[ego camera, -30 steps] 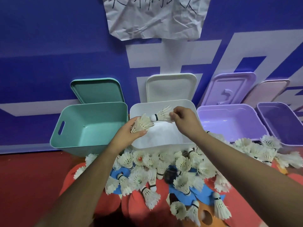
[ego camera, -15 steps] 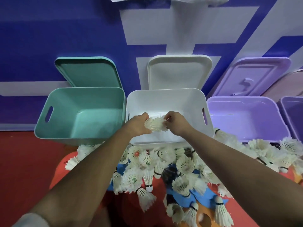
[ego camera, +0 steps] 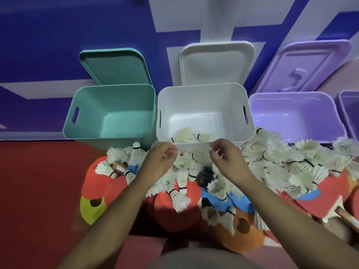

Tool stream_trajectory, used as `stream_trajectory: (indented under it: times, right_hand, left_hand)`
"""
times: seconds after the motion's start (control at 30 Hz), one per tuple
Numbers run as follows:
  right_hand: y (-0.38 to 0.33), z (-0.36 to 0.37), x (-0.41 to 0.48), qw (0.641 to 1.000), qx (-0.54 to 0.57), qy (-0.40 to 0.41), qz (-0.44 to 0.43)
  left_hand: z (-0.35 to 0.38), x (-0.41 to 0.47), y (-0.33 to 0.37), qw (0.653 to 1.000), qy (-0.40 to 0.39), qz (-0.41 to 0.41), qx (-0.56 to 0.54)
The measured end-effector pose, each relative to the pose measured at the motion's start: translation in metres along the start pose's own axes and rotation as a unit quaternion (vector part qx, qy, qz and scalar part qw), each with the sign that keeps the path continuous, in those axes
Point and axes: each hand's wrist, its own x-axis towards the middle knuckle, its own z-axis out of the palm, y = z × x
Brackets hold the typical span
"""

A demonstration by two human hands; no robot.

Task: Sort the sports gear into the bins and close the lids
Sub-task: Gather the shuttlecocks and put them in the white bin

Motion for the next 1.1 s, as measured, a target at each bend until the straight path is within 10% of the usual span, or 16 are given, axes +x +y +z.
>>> stream_trajectory:
  times: [0.4, 0.8, 1.1]
  right_hand:
    - [0.016, 0.063, 0.0, 0.974, -0.22, -0.016, 0.06]
    - [0.007, 0.039, -0.018, 0.986, -0.129, 0.108, -0.008]
    - [-0.057, -0.019, -0.036, 0.975, 0.118, 0.189, 0.018]
  left_hand:
    - [0.047, -0.016, -0.02, 0.969, 0.021, 0.049, 0.24]
    - [0.004, -0.038, 0.016, 0.989, 0.105, 0.039, -0.097]
    - [0.0, -0.03, 0.019, 0.976, 0.02, -0.029, -0.213]
